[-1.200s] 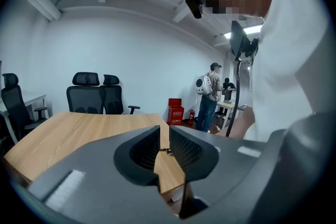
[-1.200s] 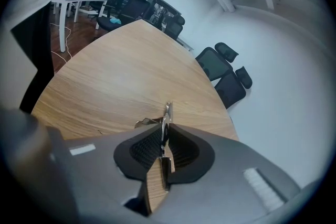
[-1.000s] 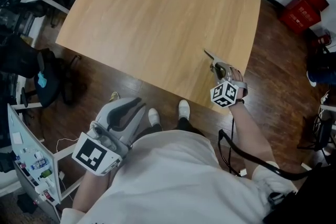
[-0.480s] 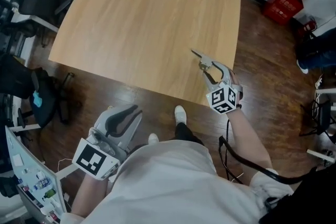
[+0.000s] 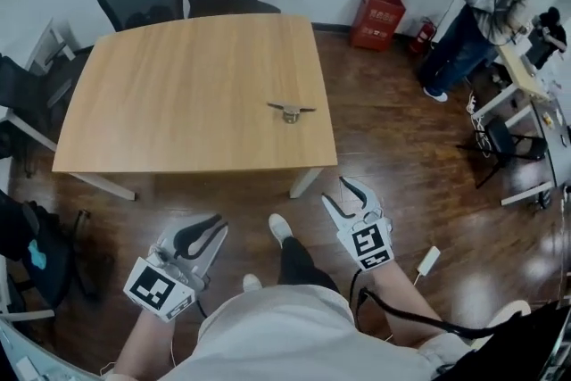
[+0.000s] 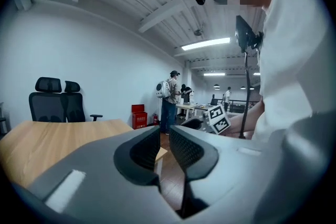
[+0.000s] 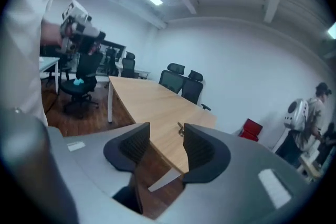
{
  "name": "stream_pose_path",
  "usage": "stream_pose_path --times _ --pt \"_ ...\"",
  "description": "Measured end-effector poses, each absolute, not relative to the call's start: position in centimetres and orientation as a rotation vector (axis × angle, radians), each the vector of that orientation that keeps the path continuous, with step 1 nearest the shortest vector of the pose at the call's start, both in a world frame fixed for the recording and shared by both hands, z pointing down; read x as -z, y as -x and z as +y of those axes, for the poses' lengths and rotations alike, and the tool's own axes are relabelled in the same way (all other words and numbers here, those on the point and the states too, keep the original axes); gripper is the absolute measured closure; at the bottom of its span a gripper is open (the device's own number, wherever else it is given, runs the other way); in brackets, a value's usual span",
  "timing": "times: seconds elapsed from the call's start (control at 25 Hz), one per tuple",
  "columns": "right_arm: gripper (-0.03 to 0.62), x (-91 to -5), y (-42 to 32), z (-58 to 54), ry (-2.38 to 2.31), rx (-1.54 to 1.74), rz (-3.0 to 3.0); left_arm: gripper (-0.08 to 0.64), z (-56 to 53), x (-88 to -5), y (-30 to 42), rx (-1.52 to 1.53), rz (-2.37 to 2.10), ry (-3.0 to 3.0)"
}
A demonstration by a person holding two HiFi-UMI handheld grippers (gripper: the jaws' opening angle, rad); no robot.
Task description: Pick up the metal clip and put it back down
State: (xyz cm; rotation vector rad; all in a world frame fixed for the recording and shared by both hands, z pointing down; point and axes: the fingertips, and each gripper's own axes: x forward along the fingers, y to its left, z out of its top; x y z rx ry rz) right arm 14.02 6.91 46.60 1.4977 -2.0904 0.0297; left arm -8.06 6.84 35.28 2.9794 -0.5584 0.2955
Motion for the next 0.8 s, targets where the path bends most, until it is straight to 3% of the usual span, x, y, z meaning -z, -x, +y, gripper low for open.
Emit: stream_pose_path --times 0.48,0.8 --pt "0.391 -36.7 -12.3 23.7 -1.571 -0.005 -2.204 0.506 16.9 -34.5 6.8 -0.220 -0.486 -3.019" --pt "0.394 -34.5 -13.8 34.1 -1.525 0.062 -2.311 0.506 26.2 -34.2 3.1 -0.193 -0.560 -3.012"
